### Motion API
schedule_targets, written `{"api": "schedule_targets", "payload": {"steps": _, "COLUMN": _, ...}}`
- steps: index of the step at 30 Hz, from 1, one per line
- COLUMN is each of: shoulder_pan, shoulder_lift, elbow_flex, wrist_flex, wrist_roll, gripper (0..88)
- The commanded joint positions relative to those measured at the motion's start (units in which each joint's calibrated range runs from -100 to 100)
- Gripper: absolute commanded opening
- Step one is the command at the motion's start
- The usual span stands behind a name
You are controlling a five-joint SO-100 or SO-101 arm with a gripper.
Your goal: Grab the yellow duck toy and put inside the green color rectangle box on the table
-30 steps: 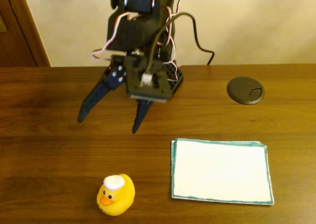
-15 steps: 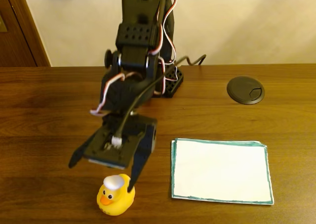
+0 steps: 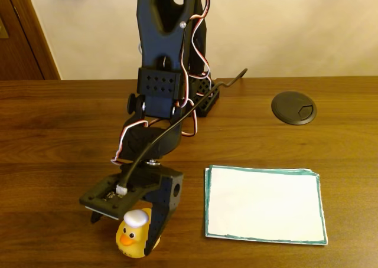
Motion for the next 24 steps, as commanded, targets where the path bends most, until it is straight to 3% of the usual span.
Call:
{"api": "schedule_targets", "payload": {"steps": 1, "shoulder_pan": -0.7, "shoulder_lift": 1.6, "elbow_flex": 1.3, "wrist_flex": -4.5, "wrist_roll": -1.1, "gripper": 47.3}}
{"api": "schedule_targets", "payload": {"steps": 8, "shoulder_pan": -4.8, "shoulder_lift": 8.6, "elbow_flex": 1.1, "wrist_flex": -11.0, "wrist_roll": -2.6, "gripper": 45.5}}
{"api": "schedule_targets", "payload": {"steps": 10, "shoulder_pan": -4.4, "shoulder_lift": 10.4, "elbow_flex": 1.6, "wrist_flex": -13.7, "wrist_roll": -2.6, "gripper": 41.6}}
{"api": "schedule_targets", "payload": {"steps": 12, "shoulder_pan": -4.5, "shoulder_lift": 11.7, "elbow_flex": 1.9, "wrist_flex": -16.1, "wrist_roll": -2.8, "gripper": 25.5}}
{"api": "schedule_targets", "payload": {"steps": 14, "shoulder_pan": -4.3, "shoulder_lift": 12.4, "elbow_flex": 2.7, "wrist_flex": -18.1, "wrist_roll": -2.8, "gripper": 2.8}}
{"api": "schedule_targets", "payload": {"steps": 15, "shoulder_pan": -4.1, "shoulder_lift": 11.6, "elbow_flex": 3.2, "wrist_flex": -17.9, "wrist_roll": -2.4, "gripper": 0.1}}
{"api": "schedule_targets", "payload": {"steps": 24, "shoulder_pan": -3.3, "shoulder_lift": -30.6, "elbow_flex": -4.4, "wrist_flex": 38.0, "wrist_roll": 3.9, "gripper": 0.2}}
